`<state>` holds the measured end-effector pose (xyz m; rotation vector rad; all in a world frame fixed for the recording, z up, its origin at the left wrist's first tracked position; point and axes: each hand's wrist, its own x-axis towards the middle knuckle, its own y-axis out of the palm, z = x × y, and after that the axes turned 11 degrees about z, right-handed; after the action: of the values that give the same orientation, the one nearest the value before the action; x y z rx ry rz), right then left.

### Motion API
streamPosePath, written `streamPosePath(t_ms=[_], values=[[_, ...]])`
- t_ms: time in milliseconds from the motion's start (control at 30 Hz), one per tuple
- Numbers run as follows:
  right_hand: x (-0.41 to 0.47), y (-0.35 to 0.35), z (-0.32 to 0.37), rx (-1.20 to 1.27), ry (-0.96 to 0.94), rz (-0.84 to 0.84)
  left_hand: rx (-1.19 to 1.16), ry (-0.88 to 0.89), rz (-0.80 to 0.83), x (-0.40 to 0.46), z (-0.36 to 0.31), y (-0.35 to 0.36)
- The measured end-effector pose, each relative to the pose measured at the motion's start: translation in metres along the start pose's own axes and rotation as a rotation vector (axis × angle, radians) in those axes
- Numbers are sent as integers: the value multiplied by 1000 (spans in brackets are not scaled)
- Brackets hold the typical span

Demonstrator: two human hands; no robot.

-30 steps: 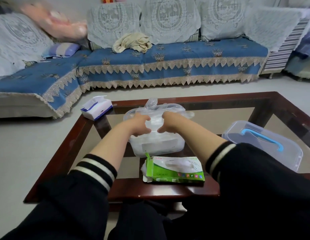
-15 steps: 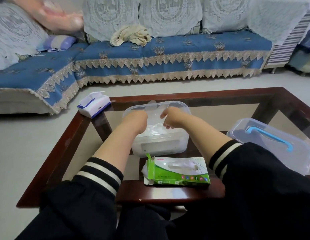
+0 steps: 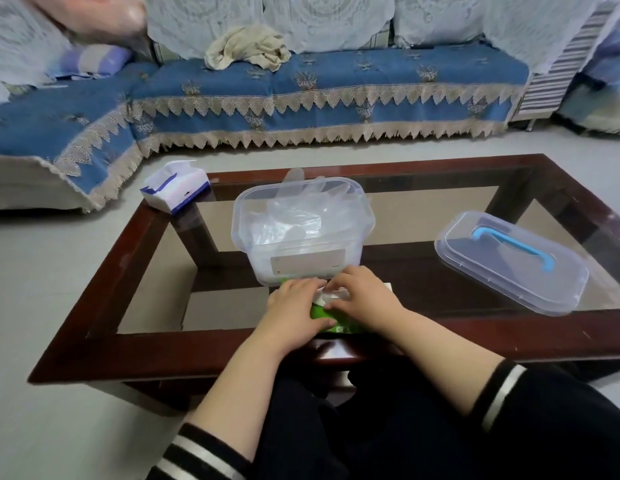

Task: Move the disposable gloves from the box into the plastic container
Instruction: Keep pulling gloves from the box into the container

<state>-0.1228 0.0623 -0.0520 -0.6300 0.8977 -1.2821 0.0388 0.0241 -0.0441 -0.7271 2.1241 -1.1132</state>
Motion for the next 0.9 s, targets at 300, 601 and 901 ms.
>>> streamPosePath(t_ms=[300, 601, 901], values=[[-2, -2, 10, 101, 57, -121, -125, -21, -22, 16, 11, 14], [-13, -10, 0, 914, 69, -409, -176, -54, -29, 20, 16, 19], [-21, -23, 8, 1392, -98, -402, -240, -114, 17, 20, 11, 20]])
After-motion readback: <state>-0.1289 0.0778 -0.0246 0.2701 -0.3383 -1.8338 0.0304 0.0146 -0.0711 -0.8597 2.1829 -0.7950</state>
